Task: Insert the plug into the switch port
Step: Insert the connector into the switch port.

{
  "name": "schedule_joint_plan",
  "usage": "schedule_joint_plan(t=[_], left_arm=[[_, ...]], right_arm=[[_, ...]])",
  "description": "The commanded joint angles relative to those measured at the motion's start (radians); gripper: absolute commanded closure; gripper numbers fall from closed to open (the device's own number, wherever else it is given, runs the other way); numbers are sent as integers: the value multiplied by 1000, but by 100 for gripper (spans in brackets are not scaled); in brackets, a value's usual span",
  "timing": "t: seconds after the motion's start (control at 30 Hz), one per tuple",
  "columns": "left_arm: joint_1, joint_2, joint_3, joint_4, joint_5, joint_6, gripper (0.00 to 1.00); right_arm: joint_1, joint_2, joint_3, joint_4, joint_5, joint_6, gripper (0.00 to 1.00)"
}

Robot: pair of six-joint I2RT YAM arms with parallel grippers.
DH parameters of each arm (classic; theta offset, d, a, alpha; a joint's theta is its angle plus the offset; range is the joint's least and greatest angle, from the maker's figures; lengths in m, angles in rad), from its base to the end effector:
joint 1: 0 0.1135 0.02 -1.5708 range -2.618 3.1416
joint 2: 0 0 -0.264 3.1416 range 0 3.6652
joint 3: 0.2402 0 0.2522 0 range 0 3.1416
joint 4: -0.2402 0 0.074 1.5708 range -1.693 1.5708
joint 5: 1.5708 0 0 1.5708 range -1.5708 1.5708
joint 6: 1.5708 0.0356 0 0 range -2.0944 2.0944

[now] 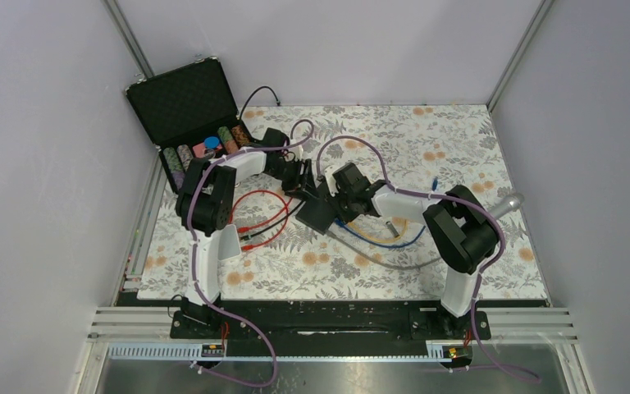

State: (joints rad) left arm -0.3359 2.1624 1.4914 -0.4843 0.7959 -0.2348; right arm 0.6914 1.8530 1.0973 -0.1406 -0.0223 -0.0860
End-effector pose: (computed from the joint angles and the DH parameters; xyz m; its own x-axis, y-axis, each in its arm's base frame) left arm 0.4035 -0.1678 0.1368 -0.9571 0.1617 -0.2405 0.2881 0.6201 -0.7297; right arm 0.2933 0.2438 0.1571 -0.5438 -0.5615 -0.6237 -0.6975 0.7157 -0.0363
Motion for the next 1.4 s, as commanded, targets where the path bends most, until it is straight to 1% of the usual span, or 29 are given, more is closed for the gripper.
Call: schedule_joint_plan(t=[0.0,0.23,0.33,0.47,0.57,0.63,0.77,0.87,1.0,1.2,1.37], left_arm=[[-32,46,25,-177,80,14,50],[-4,46,40,-195,79,26,49],[0,38,45,-206,75,41,49],[4,24,42,-208,65,44,49],[6,13,40,-207,47,42,49],[8,-1,33,-202,37,37,48],[25,-65,-27,-112,10,-21,47],[55,-139,-105,-15,-39,-89,47],[100,-232,-194,68,-110,-166,47],[122,-302,-246,93,-133,-199,46],[129,-311,-247,93,-127,-202,46]], right_arm=[[3,-10,-27,7,-86,-44,65],[-25,-63,-53,-42,-104,-73,64],[-38,-116,-49,-62,-125,-77,56],[-49,-206,-53,-73,-128,-114,53],[-49,-235,-33,-136,-118,-173,52],[-49,-239,-18,-187,-115,-245,52],[-47,-248,-25,-256,-67,-390,54],[-42,-263,-48,-247,-51,-452,55],[24,-270,-115,-170,34,-548,55],[65,-236,-122,-129,46,-566,59],[101,-190,-102,-128,75,-566,59]])
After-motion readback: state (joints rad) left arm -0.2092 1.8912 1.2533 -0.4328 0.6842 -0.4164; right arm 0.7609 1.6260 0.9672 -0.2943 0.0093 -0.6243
